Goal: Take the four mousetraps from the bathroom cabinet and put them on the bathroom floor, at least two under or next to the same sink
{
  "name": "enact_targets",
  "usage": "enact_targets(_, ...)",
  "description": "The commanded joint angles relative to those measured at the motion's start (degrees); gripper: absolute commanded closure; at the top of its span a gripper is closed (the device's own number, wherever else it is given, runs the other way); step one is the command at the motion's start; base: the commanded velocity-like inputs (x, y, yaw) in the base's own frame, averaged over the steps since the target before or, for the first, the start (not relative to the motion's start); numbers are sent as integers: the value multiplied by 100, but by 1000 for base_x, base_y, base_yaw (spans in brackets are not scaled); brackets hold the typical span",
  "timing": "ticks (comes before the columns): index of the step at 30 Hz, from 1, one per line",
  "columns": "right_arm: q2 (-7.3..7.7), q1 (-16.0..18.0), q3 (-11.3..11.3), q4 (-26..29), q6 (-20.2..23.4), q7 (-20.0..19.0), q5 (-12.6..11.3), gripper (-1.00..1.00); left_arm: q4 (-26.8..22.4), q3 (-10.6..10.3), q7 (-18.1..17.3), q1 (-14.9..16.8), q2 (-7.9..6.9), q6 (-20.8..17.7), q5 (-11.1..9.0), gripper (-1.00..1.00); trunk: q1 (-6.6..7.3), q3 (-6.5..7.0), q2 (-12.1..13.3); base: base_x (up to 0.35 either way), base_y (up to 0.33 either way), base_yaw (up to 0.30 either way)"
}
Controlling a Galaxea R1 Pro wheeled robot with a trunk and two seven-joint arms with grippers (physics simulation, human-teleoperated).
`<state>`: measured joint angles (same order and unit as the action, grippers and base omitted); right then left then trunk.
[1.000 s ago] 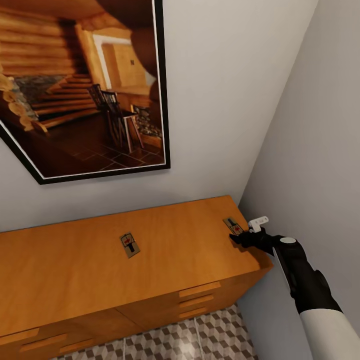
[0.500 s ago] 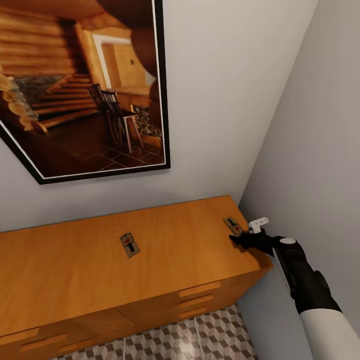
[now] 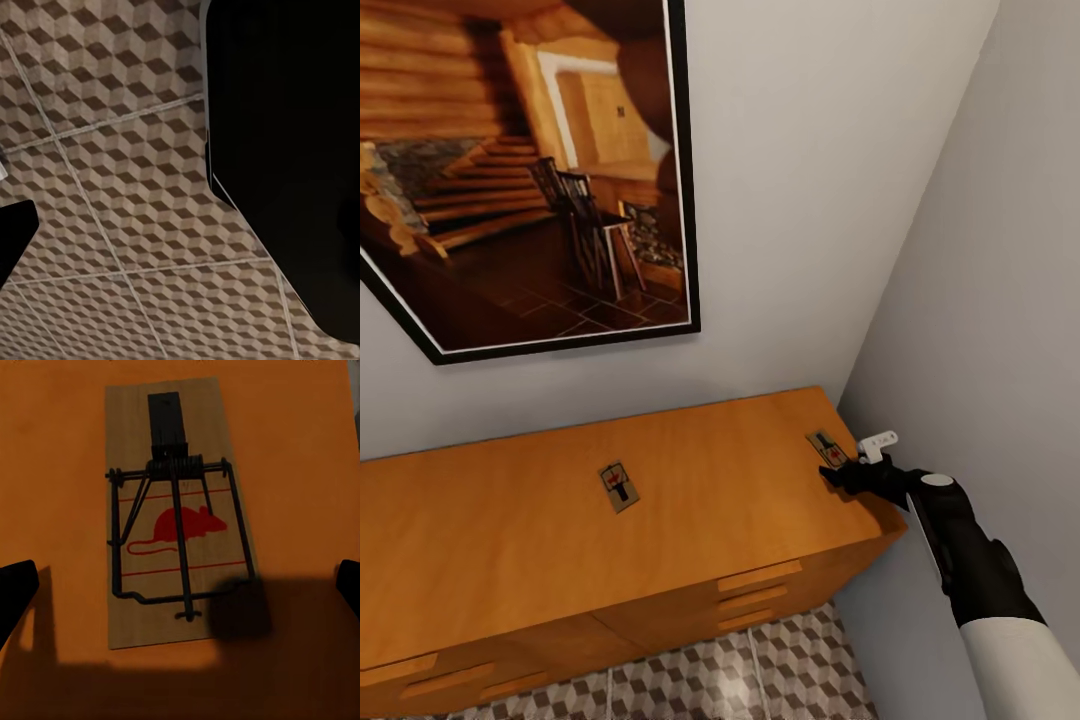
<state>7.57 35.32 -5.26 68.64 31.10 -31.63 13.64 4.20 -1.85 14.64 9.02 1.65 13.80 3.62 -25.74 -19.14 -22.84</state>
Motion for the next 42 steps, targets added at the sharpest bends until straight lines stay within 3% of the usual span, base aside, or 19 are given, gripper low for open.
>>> enact_targets(1, -1, 1, -10, -183, 19, -54, 78, -100, 28, -18, 39, 12, 2, 35, 40, -100, -4, -17, -8, 0, 0, 0)
enact_targets(29, 8, 0, -17, -243, 19, -54, 86, -100, 28, -18, 39, 5, 11, 35, 39, -100, -4, -41, -8, 0, 0, 0)
enact_targets(30, 8, -2, -17, -246, 19, -54, 86, 100, 28, -18, 39, 4, 11, 35, 40, -100, -4, -41, -8, 0, 0, 0)
enact_targets(42, 8, -2, -19, -383, -148, -54, 86, 100, 28, -18, 39, 3, 8, 35, 40, -100, -4, -41, -8, 0, 0, 0)
